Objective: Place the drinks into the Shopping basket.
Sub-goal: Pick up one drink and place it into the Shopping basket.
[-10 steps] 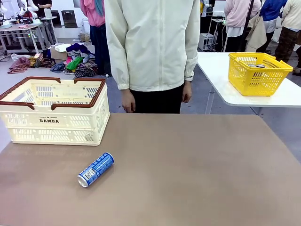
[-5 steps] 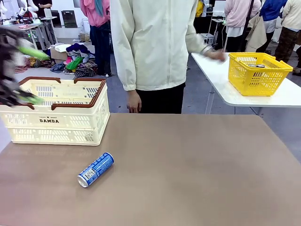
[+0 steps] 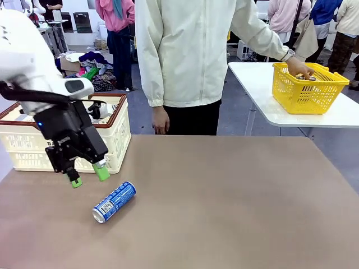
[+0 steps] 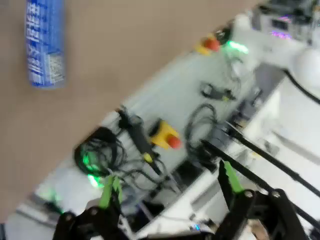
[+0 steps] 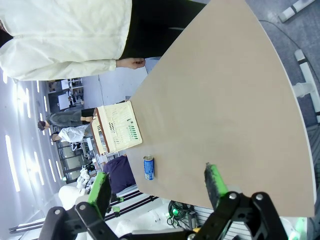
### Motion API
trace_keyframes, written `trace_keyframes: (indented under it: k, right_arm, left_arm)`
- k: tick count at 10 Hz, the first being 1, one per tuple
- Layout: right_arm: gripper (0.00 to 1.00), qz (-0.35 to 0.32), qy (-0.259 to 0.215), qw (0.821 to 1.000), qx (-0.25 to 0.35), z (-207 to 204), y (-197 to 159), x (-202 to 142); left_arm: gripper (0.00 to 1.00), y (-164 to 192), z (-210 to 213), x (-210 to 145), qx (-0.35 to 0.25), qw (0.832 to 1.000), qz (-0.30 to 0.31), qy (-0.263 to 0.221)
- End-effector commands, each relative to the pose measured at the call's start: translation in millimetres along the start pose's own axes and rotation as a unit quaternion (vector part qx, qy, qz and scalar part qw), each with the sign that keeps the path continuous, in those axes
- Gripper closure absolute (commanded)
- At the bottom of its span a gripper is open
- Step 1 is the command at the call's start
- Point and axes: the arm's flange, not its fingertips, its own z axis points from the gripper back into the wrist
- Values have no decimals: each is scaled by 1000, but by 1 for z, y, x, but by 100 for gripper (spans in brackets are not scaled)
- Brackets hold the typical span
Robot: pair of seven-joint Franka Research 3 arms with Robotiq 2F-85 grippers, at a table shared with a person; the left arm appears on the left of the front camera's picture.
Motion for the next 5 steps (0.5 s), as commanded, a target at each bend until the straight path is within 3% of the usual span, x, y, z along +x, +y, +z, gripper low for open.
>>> trace_keyframes:
  k: [1, 5]
  right_arm:
    - [0, 10, 4, 1000, -5, 2, 0, -2]
    - [0, 10, 4, 1000, -5, 2, 0, -2]
  left_arm:
    - [0, -10, 8, -14, -46, 999, -2, 16]
    - [0, -5, 2, -7, -30, 999, -8, 12]
